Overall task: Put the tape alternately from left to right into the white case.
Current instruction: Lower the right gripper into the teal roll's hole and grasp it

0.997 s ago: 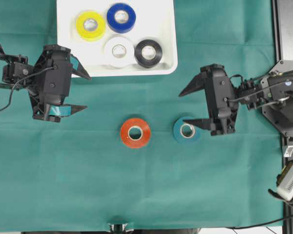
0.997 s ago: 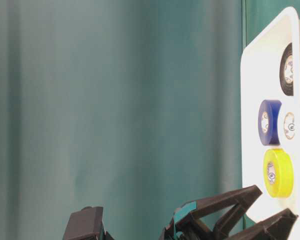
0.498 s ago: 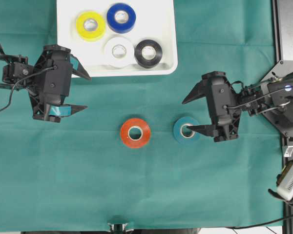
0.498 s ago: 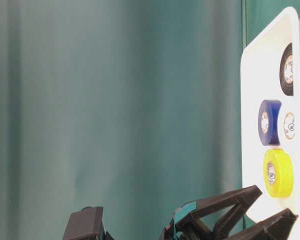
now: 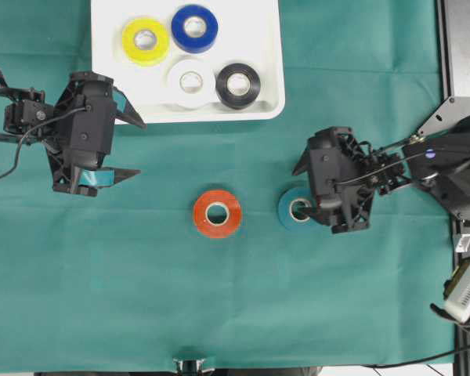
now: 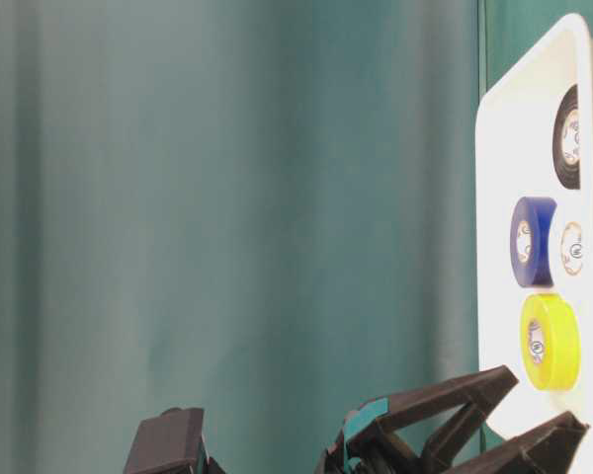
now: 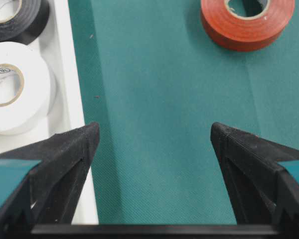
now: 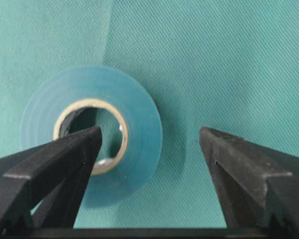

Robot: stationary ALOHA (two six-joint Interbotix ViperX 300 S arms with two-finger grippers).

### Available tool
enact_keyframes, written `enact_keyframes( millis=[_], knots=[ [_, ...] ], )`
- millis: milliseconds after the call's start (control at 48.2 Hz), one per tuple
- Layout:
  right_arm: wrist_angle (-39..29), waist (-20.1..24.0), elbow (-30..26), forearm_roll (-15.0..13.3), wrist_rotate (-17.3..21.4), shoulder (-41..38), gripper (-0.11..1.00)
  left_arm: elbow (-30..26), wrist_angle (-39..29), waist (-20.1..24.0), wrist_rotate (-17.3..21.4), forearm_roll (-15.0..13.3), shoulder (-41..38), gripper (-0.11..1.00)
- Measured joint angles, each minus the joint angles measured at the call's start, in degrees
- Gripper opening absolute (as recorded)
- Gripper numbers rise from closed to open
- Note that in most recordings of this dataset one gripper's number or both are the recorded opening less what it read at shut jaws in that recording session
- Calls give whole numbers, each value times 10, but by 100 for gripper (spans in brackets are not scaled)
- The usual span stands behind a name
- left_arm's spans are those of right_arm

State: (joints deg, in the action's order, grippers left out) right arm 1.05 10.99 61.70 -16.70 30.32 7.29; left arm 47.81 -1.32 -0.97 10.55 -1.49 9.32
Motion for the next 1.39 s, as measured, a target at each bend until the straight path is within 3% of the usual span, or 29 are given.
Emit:
enact_keyframes(
  millis=[540,623,768,893,1391],
  knots=[
    [1,0,-18,0,-2,-26,81,0,0,0,0,1,-1,99],
    [1,1,-19,0,-3,-25,63,0,0,0,0,1,0,99],
    [1,1,-19,0,-2,-18,21,0,1,0,0,1,-1,99],
    [-1,2,-18,0,0,-6,1,0,0,0,0,1,-1,99],
    [-6,2,-19,0,-3,11,1,0,0,0,0,1,0,99]
  ],
)
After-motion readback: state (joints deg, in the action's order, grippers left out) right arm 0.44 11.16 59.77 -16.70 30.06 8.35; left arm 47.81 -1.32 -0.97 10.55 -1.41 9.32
